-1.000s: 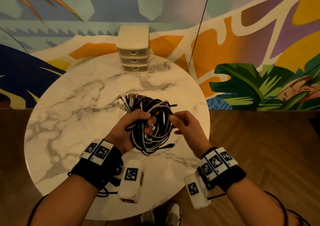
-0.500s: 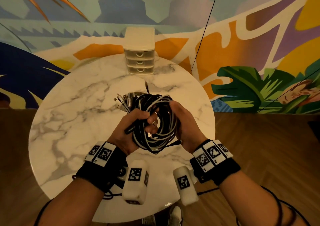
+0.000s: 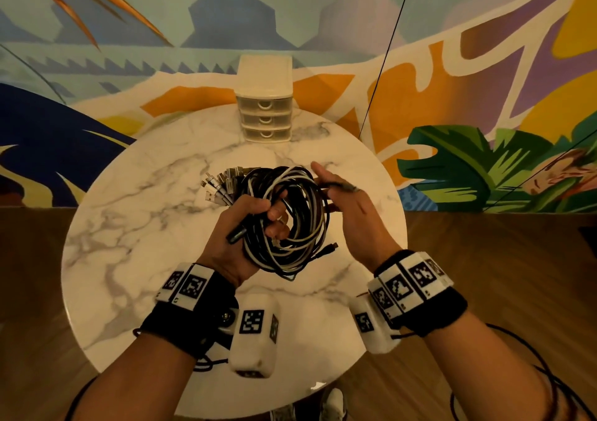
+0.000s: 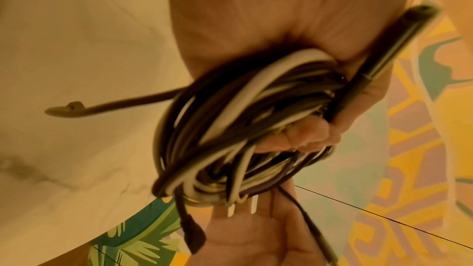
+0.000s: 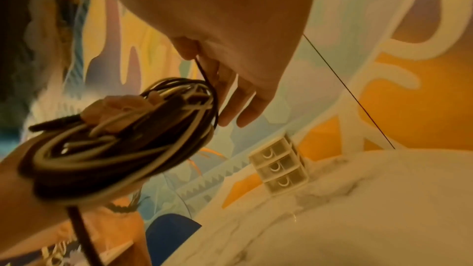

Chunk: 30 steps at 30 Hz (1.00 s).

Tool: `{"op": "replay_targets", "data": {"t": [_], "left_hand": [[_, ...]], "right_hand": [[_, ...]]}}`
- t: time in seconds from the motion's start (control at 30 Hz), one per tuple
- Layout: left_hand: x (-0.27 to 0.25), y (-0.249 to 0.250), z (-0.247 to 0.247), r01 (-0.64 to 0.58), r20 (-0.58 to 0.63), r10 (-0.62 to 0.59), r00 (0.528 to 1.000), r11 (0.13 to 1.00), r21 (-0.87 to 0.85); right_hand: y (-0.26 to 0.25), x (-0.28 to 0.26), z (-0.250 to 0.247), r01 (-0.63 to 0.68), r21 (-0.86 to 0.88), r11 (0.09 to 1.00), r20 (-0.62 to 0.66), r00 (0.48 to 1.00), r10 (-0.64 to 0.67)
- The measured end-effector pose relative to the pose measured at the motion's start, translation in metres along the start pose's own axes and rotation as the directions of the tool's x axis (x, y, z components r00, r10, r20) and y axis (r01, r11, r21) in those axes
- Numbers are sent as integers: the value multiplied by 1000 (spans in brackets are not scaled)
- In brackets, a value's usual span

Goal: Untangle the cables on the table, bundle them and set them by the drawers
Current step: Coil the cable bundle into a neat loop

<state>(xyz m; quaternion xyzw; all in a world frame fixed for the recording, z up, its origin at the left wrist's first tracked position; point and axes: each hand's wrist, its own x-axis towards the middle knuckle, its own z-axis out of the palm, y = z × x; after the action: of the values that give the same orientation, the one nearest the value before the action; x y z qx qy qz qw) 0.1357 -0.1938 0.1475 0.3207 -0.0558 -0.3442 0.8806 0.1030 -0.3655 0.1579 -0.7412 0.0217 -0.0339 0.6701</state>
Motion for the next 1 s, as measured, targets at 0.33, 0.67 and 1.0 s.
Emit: {"op": "replay_targets", "data": {"t": [0.33,0.67,1.0], "left_hand": [[-1,-1,-4,15,26,-14,1000,999,-41],[2,-1,1,110,61,-110,992,994,-9],[5,-1,2,165,-317,-87,944,959,231]], "right_hand": [[7,-1,0,193,-297,935,68,981,-181],[1,15,6,-78,0,997,169,983,77],[0,19,12,-91,-186,978,-32,996,86]]}}
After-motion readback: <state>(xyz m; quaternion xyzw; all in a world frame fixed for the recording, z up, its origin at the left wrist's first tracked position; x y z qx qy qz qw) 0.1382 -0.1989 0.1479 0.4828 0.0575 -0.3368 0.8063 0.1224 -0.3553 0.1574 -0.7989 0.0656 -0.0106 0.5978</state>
